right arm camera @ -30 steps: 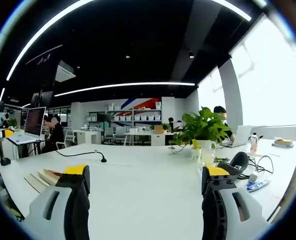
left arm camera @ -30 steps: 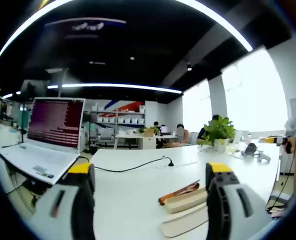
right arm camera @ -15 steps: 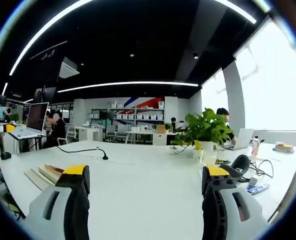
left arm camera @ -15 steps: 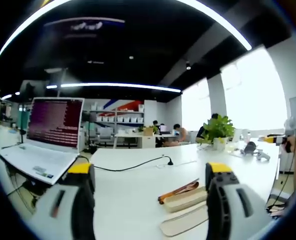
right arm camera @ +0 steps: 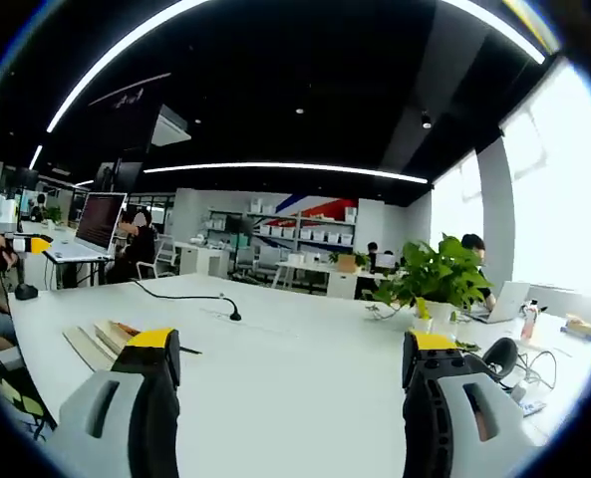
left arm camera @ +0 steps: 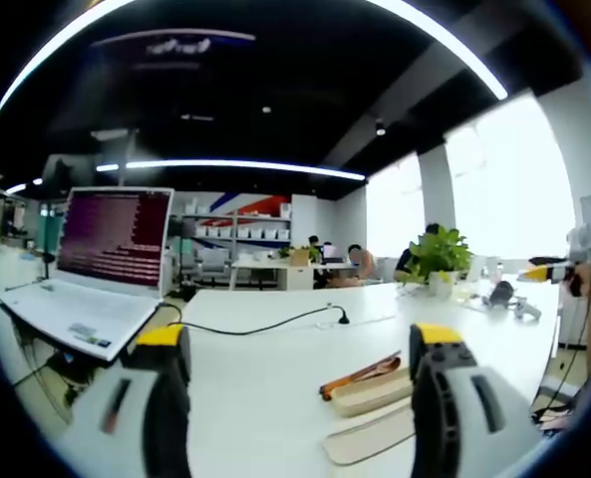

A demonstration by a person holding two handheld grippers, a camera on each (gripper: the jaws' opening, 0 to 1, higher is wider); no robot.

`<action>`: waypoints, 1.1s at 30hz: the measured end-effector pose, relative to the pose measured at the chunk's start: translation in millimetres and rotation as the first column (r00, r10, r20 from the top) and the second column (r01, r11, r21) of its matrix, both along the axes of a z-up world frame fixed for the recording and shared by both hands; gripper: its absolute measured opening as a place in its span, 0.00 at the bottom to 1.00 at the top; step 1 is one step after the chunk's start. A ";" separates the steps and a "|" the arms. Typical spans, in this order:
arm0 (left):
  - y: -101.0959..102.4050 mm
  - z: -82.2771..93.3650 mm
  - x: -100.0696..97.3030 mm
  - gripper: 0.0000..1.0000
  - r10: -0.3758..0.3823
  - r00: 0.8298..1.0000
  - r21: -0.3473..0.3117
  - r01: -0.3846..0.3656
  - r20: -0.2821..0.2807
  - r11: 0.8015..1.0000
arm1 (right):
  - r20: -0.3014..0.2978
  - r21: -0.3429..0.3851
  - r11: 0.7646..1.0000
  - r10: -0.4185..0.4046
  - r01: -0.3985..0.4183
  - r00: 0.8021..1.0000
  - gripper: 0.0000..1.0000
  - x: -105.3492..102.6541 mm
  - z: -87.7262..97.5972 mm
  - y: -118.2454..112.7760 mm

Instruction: Arrange the utensils inside the cutlery case until each visible utensil rests in its matching compartment.

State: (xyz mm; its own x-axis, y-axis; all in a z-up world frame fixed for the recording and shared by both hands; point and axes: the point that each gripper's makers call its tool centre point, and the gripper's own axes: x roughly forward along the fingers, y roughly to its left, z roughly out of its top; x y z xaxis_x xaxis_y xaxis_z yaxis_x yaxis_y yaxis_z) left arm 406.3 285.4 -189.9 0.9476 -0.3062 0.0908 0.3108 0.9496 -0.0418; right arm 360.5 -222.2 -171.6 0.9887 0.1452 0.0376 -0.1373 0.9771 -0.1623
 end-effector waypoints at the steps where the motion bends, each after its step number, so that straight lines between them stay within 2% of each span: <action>1: -0.5 -1.7 0.8 0.95 -0.002 1.000 0.006 0.002 -0.005 1.000 | -0.002 -0.015 1.000 0.015 -0.015 1.000 0.96 4.7 2.3 5.4; 10: -11.9 -10.7 4.8 0.95 -0.039 0.999 0.026 0.040 -0.034 0.999 | -0.052 -0.115 0.987 0.109 -0.115 0.993 0.96 41.4 5.3 48.9; 11: -11.5 -11.1 6.1 0.97 -0.032 0.999 0.015 0.032 -0.035 0.999 | -0.046 -0.167 0.978 0.122 -0.128 0.991 0.96 50.4 6.4 57.5; 13: -12.1 -12.5 8.5 0.98 -0.024 0.999 0.003 0.024 -0.040 1.000 | -0.030 -0.190 0.971 0.145 -0.148 0.989 0.94 61.5 9.5 70.3; 16: -16.4 -14.0 7.1 0.98 -0.044 0.998 0.014 0.044 -0.047 0.999 | -0.069 -0.221 0.956 0.181 -0.192 0.981 0.93 79.7 7.9 89.7; 20: -18.5 -12.8 6.9 0.98 -0.048 0.998 0.016 0.049 -0.041 0.999 | -0.115 -0.253 0.931 0.242 -0.264 0.963 0.93 102.5 5.4 116.4; 21: -17.4 -13.6 8.0 0.98 -0.044 0.998 0.016 0.045 -0.044 0.999 | -0.123 -0.270 0.922 0.253 -0.278 0.960 0.93 106.7 4.6 122.0; 22: -17.2 -14.6 8.1 0.98 -0.041 0.998 0.015 0.042 -0.046 0.999 | -0.144 -0.303 0.903 0.272 -0.304 0.951 0.93 112.4 1.2 130.5; 27: -13.4 -18.2 10.5 0.98 -0.030 0.998 0.007 0.030 -0.061 1.000 | -0.211 -0.335 0.868 0.309 -0.366 0.927 0.92 133.2 -9.6 158.2; 28: -13.3 -18.3 10.5 0.98 -0.029 0.998 0.007 0.030 -0.061 1.000 | -0.233 -0.352 0.854 0.317 -0.384 0.919 0.90 137.0 -13.0 164.2; 31: -13.6 -18.6 9.8 0.98 -0.032 0.998 0.006 0.032 -0.062 0.999 | -0.272 -0.371 0.845 0.298 -0.386 0.915 0.94 147.9 -18.5 171.1; 32: -13.1 -18.5 9.8 0.98 -0.029 0.998 0.005 0.030 -0.061 1.000 | -0.293 -0.408 0.823 0.294 -0.397 0.910 0.93 153.5 -21.5 175.1; 33: -12.2 -18.6 10.1 0.98 -0.025 0.998 0.004 0.025 -0.062 1.000 | -0.285 -0.409 0.826 0.289 -0.388 0.914 0.93 158.6 -20.9 178.7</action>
